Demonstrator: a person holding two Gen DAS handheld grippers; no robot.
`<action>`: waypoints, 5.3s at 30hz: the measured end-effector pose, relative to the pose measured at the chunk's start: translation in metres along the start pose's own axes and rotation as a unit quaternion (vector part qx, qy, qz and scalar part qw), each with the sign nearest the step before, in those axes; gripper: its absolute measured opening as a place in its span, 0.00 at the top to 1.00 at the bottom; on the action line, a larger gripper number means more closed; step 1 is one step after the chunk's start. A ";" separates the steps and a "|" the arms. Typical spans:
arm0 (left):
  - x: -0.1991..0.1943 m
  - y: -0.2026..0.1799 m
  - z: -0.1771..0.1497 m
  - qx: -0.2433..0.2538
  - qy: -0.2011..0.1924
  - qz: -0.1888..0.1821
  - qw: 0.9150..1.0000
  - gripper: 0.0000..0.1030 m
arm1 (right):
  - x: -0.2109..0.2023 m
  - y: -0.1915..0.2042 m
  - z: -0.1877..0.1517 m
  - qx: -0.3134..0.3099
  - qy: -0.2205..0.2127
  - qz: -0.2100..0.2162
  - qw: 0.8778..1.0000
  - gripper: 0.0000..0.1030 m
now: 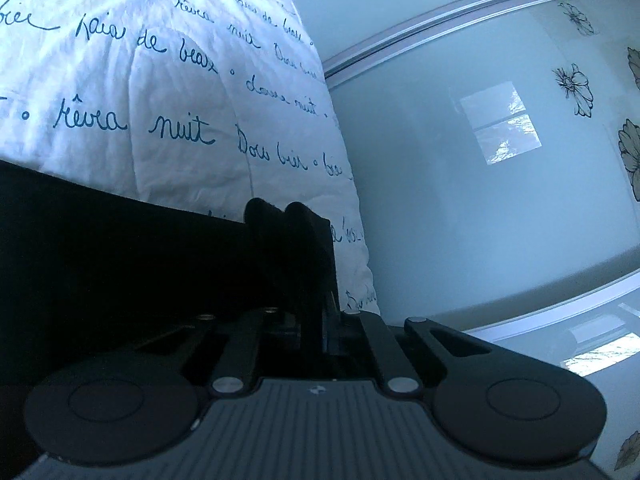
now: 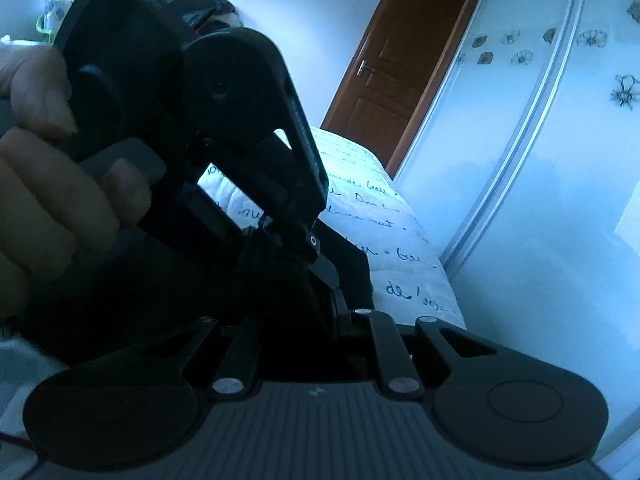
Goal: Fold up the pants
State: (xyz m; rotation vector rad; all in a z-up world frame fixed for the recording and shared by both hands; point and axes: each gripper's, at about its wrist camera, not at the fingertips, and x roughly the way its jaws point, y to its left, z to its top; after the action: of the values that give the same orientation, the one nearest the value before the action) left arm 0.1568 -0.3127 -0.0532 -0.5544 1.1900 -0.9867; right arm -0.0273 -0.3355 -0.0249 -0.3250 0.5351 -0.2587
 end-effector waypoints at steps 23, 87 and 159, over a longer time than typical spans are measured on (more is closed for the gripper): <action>-0.072 -0.003 -0.034 0.151 -0.079 0.111 0.979 0.90 | -0.010 0.024 0.017 -0.006 -0.019 0.081 0.997 0.90; -0.238 0.097 -0.042 0.115 -0.187 0.269 0.938 0.90 | 0.013 0.056 0.047 -0.015 -0.040 0.321 0.946 0.89; -0.267 0.107 -0.052 0.176 -0.173 0.428 0.870 0.62 | 0.033 0.051 0.056 0.044 0.066 0.423 0.902 0.39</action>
State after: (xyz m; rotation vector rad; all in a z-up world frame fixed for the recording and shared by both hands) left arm 0.1302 -0.0232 -0.0206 0.1146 0.7651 -0.2906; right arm 0.0384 -0.2859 -0.0134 0.0350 0.7496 0.5451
